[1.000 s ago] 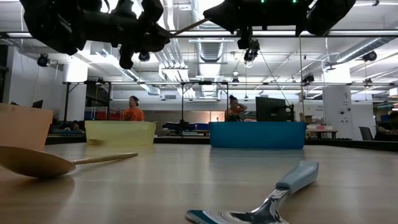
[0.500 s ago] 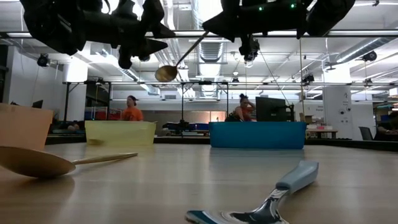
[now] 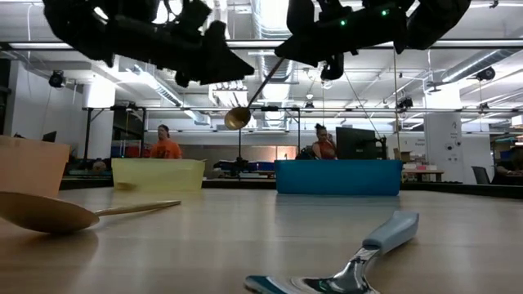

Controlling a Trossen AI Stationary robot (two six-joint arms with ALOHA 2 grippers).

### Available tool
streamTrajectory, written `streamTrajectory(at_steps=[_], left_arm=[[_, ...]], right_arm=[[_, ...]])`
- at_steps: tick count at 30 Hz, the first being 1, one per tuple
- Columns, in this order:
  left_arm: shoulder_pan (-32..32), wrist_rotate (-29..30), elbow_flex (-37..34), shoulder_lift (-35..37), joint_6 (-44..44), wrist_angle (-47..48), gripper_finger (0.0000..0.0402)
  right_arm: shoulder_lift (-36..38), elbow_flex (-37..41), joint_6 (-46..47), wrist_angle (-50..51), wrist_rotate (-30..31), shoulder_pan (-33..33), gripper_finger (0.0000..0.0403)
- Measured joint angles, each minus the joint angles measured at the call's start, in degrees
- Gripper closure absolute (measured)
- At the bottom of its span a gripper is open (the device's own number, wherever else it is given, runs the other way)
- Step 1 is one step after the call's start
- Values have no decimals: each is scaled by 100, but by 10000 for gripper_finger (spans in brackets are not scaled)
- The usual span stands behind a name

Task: Sort silverware by color (type)
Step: Put the gold spoon into the yellow bin

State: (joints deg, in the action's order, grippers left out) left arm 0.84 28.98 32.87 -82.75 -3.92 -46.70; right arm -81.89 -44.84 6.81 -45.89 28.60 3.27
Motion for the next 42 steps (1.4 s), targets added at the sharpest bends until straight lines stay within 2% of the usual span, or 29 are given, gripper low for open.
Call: streamTrajectory(at_steps=[4, 9, 11, 14, 17, 27, 33, 37, 42], left_arm=[[0, 194, 499, -513, -296, 139, 226], [26, 1482, 1076, -1169, -598, 155, 226], [56, 1662, 1208, -1337, -733, 167, 226], [87, 1658, 1406, -1549, -763, 158, 228], [100, 1664, 1556, -1660, -813, 151, 247], [124, 1596, 1624, -1658, -879, 195, 388], [129, 1458, 1624, -1636, -595, 284, 394], [127, 1395, 1621, -1537, -426, 356, 395], [127, 1358, 1621, -1180, -406, 1015, 395]], right_arm=[[0, 0, 0, -1, 7, -50, 392], [2, 2, 0, 22, 7, -124, 392], [2, 2, 0, 20, 7, -153, 392], [2, 2, 0, 32, -6, -165, 392], [2, 2, 0, 68, -6, -166, 391], [2, 0, 43, 156, -44, -162, 390], [11, 0, 87, 213, -154, -161, 380], [11, 2, 120, 251, -168, -164, 343], [85, 3, 173, 341, -160, -164, 288]])
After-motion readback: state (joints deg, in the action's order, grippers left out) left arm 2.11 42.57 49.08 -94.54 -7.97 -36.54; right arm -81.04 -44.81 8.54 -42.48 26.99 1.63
